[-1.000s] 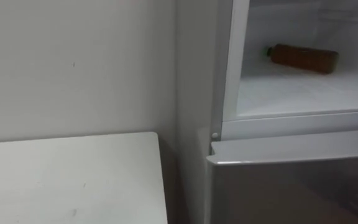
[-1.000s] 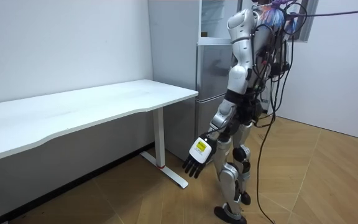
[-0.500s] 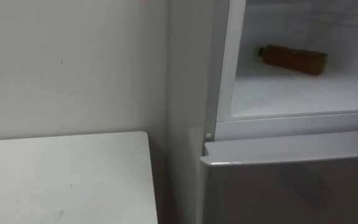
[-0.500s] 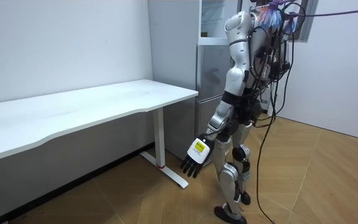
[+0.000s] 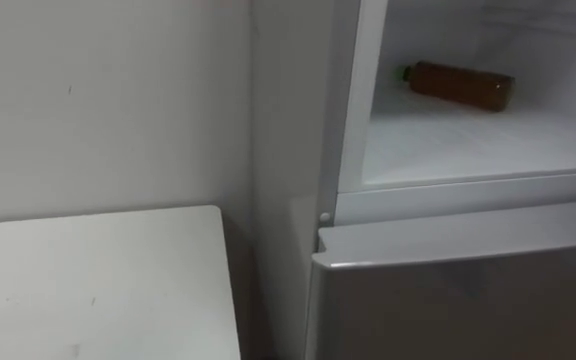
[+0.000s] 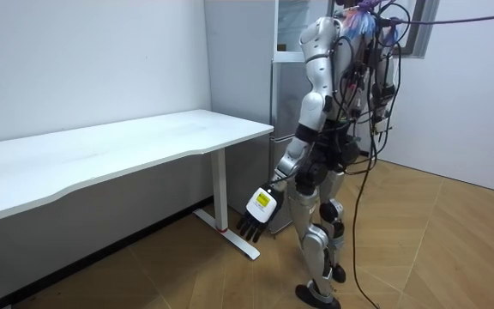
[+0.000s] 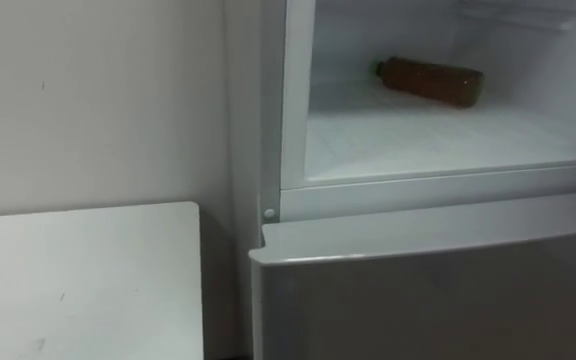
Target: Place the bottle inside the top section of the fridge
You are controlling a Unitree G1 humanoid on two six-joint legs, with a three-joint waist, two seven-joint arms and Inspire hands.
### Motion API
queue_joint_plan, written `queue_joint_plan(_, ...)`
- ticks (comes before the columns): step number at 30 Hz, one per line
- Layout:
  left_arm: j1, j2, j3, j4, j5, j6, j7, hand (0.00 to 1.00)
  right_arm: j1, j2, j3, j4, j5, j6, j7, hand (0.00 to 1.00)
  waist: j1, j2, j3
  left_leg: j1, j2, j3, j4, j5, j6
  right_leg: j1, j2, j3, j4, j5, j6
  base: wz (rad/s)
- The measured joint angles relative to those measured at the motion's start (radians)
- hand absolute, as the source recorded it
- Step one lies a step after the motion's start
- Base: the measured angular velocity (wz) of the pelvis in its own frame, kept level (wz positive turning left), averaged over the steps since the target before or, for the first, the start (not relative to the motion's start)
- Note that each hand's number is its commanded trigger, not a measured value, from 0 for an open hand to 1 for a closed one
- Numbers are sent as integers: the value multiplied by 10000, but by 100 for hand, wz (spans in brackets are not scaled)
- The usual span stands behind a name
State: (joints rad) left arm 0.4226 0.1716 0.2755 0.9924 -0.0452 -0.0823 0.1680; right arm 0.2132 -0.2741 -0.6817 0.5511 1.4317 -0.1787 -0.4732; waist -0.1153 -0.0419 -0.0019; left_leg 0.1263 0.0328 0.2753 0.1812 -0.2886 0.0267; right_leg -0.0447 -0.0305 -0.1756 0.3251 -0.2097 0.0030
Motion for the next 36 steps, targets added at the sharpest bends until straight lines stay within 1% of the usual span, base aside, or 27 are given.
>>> queue_joint_plan(1, 14, -2, 0, -14, -4, 0, 0, 0, -43, -107, -34, -8, -116, -12, -111, 0, -36, -16, 10, 2, -6, 12, 4, 0, -1, -40, -3, 19, 20, -16, -1, -5)
queue_joint_plan(2, 57, -3, 1, -33, -2, 6, 1, 0, -229, -282, -184, -90, -370, -34, -369, 0, -194, -48, 27, -3, -8, 12, 10, 2, -3, -85, -6, 19, 27, -28, 0, -3)
queue_joint_plan(3, 144, -2, 7, -172, 20, 26, 7, 0, -359, -454, -285, -298, -643, -36, -641, 0, -266, -73, 38, 4, -14, 20, 27, 6, -8, -101, -1, 30, 21, -33, 0, 0)
queue_joint_plan(4, 161, 0, 24, -237, 12, 18, 15, 0, -353, -512, -369, -509, -778, -46, -787, 0, -270, -85, 44, 5, -15, 25, 27, 6, -9, -101, 8, 49, 10, -39, 3, -4)
queue_joint_plan(6, 171, 29, 76, -276, -35, -40, 73, 0, -313, -734, -501, -1450, -1295, -239, -1409, 0, -280, -147, 41, 22, -34, 27, 19, 6, -9, -104, 6, 65, 1, -83, 17, 0)
queue_joint_plan(7, 170, 36, 75, -281, -36, -41, 102, 0, -314, -786, -509, -1643, -1501, -279, -1565, 0, -321, -169, 37, 22, -36, 26, 20, 6, -9, -97, 5, 64, 3, -88, 20, 0)
queue_joint_plan(9, 165, 35, 77, -286, -22, -46, 173, 0, -375, -805, -657, -2417, -2392, -408, -2196, 0, -400, -260, 22, 24, -24, 24, 11, 6, -9, -64, 9, 51, 8, -91, 24, 0)
queue_joint_plan(11, 164, 35, 75, -286, 63, -41, 163, 0, -390, -805, -804, -2915, -3070, -423, -2657, 0, -401, -303, 18, 25, -24, 26, 23, 7, -9, -56, 6, 49, 11, -90, 26, 0)
queue_joint_plan(13, 166, 32, 65, -285, 108, -40, 157, 0, -346, -805, -868, -3451, -3762, -490, -3104, 0, -413, -294, 31, 21, -28, 25, 21, 6, -9, -88, 8, 65, 8, -90, 26, 0)
queue_joint_plan(17, 166, 30, 49, -303, 148, -42, 168, 0, -399, -865, -1052, -4563, -5268, -531, -4066, 0, -480, -250, 13, -30, -38, 27, -76, 8, -6, -142, 7, 70, 44, -88, 28, -1)
queue_joint_plan(20, 162, 31, -20, -292, 133, -74, 169, 0, -395, -1030, -1158, -5178, -5832, -651, -4514, 0, -500, -216, -18, -138, -39, 25, -13, 11, -7, -230, 5, 67, 44, -83, 24, 0)
queue_joint_plan(21, 160, 20, -27, -262, 133, -98, 168, 0, -385, -1104, -1166, -5367, -5990, -651, -4744, 0, -476, -202, -24, -139, -85, 27, 8, 13, -8, -230, 6, 75, 54, -84, 24, 0)
queue_joint_plan(26, 126, -7, -27, -251, 160, -131, 151, 0, -374, -1101, -1152, -5820, -6261, -611, -5228, 0, -414, -146, -23, -146, -92, 171, 77, 15, -8, -412, -26, 128, 232, -107, 19, -6)
queue_joint_plan(28, 129, -7, -26, -209, 158, -137, 119, 0, -375, -1102, -1156, -6058, -6558, -624, -5390, 0, -423, -144, -20, -188, -109, 198, 100, 15, -8, -458, -29, 148, 262, -113, 9, -3)
queue_joint_plan(30, 125, -11, -29, -92, 158, -137, 16, 0, -359, -1104, -1126, -6384, -6895, -714, -5536, 0, -426, -165, -28, -179, -110, 195, 102, 12, -13, -456, -32, 140, 232, -150, -5, 0)
queue_joint_plan(36, 114, -25, -32, 389, 174, -261, -133, 0, -361, -1104, -940, -6428, -7928, -715, -5650, 0, -366, -152, -21, -161, -106, 190, 86, 13, -15, -465, -33, 117, 248, -150, -12, 0)
